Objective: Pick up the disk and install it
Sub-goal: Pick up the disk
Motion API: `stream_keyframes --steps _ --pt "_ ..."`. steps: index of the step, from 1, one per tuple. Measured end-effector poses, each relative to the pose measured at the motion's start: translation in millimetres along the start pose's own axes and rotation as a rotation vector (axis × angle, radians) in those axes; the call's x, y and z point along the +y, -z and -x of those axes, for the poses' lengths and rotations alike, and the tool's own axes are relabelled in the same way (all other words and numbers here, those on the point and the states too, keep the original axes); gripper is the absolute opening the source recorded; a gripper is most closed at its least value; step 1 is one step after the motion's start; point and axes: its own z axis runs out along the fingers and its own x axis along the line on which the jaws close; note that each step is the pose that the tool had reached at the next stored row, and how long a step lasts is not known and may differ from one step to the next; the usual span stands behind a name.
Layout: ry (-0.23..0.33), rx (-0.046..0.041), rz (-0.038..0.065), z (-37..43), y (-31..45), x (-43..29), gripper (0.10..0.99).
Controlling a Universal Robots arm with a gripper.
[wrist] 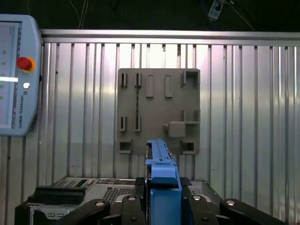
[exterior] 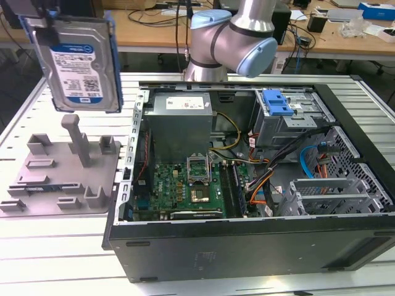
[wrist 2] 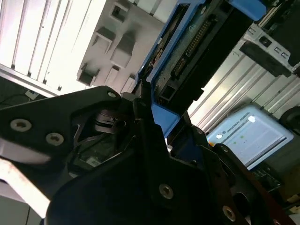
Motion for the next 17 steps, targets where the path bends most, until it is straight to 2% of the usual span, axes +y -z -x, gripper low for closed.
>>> stream_keyframes --steps 1,3,7,9,10,15,17 --pt "0.0 -0.0001 0.0 -1.3 0.2 -4.8 0.369" --pt "0.0 0.0 0.0 -5.4 1.0 -21.4 0.369" --pt "0.0 0.0 0.0 -11.2 1.8 -41.2 0.369" --pt "0.0 0.0 0.0 -14.7 2.4 -52.5 0.369" --pt "0.0 -0.0001 0.0 -17.8 2.8 -62.0 0.369" --pt "0.0 0.0 0.0 -26.5 3.9 -88.3 0.369" --pt "0.0 0.0 0.0 -31.8 4.6 -103.9 0.369"
